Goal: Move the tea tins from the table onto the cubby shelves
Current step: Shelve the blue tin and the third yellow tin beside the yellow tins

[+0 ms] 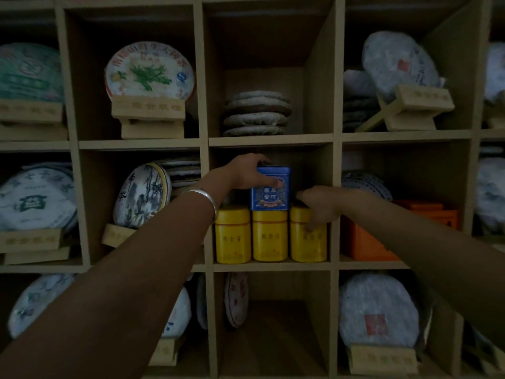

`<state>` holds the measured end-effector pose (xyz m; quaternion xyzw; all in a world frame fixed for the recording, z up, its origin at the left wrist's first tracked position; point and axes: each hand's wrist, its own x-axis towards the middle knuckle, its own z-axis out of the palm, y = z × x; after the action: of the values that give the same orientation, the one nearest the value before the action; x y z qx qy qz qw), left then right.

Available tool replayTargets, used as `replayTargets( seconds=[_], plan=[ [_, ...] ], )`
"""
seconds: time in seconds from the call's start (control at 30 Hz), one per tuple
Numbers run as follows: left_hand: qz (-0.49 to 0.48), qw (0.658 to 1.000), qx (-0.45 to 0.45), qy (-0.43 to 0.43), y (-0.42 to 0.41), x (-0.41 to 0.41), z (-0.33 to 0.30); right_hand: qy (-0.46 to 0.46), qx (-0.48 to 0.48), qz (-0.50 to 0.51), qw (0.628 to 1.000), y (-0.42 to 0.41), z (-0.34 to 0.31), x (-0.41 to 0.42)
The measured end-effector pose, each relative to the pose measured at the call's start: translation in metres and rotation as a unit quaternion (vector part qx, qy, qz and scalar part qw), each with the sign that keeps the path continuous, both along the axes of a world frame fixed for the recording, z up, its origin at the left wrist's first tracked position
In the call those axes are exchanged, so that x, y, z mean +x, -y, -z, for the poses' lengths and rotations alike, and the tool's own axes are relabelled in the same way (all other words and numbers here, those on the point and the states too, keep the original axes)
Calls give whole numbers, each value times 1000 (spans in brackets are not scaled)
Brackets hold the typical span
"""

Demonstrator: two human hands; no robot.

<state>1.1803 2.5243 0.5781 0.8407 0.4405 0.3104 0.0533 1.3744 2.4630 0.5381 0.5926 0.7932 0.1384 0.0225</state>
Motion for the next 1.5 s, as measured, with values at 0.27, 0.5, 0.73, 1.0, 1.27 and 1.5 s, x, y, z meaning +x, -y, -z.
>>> replayTargets(
  seconds=[0.27, 0.5, 0.73, 1.0, 1.27, 1.5],
  plan=[
    [-10, 1000, 22, -13, -4, 3, -6, 4, 2, -10, 1000, -2, 2, 2],
    [-2, 999, -41, 5, -16, 6, -7, -3, -1, -14, 1000, -5, 4, 5],
    [2, 998, -55, 7, -21, 1, -8, 0, 0, -15, 1000, -5, 4, 4],
    [9, 998, -65, 26, -19, 3, -5, -3, -6, -4, 1000, -5, 2, 1],
    [25, 994, -44, 93, -15, 2, 1, -2, -4, -8, 1000, -7, 4, 3],
    [21, 994, -26, 101, -11, 2, 0, -6, -3, -11, 1000, -8, 3, 1]
  ],
)
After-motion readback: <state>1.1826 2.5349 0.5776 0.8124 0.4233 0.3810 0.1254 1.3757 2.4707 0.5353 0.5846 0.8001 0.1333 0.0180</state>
